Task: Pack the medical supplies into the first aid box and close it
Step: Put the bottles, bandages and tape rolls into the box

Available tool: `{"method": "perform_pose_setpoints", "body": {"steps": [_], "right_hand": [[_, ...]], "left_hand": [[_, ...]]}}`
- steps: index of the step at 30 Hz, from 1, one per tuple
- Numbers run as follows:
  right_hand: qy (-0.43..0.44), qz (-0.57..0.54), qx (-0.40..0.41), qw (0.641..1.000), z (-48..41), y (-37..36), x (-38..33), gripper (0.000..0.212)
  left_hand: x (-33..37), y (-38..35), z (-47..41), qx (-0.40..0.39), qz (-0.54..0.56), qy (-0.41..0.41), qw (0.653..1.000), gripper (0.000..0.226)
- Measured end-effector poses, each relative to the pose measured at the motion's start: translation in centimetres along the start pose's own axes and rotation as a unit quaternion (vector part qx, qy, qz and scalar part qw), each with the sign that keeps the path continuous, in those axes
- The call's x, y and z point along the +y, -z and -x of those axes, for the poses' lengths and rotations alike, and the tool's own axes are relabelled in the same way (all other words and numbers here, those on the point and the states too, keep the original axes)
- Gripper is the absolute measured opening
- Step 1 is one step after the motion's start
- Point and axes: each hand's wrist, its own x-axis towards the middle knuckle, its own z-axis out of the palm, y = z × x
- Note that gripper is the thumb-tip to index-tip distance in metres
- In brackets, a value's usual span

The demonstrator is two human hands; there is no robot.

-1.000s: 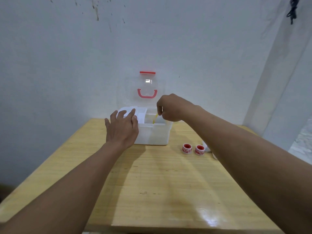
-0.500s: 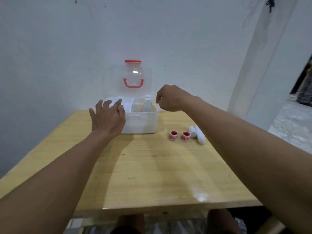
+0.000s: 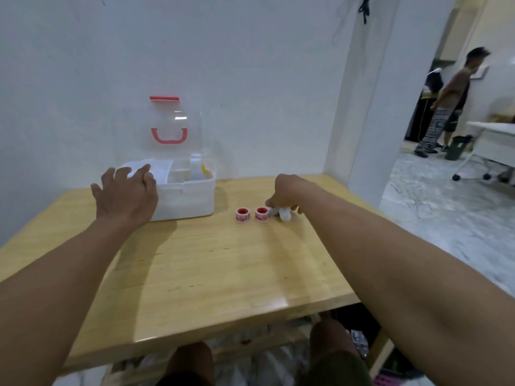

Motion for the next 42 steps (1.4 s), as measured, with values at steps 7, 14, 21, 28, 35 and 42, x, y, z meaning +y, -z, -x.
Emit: {"method": "perform_pose_setpoints", "body": {"steps": [7,14,21,28,35,42], "right_hand": [[0.001,-0.048,0.008,0.999,-1.4,-0.5,0.2,0.026],[0.011,-0.026,0.016,0.999,-1.9,-1.0,0.5,0.033],[0.030,-0.041,0.058,0.997,-2.1,-0.3,1.2,0.029],[0.125,-0.056,0.100,0.985,-0.6,4.4,-3.1,0.048],[0.263,-0.041,0.115,0.957,1.0,6.7,-10.0,0.047],[0.314,0.031,0.088,0.945,0.6,5.4,-14.1,0.043]], "left_hand": [[0.0,-0.1,0.0,0.011,0.012,0.001,1.000,0.052],[-0.1,-0.3,-0.2,0.018,0.011,-0.004,1.000,0.051],[-0.1,-0.1,-0.1,0.018,0.007,-0.007,1.000,0.051],[0.3,0.3,0.2,-0.005,-0.002,0.005,1.000,0.052],[0.0,0.5,0.3,0.007,0.020,0.006,1.000,0.051],[-0.8,0.1,0.0,0.040,0.043,-0.007,0.998,0.050]]}}
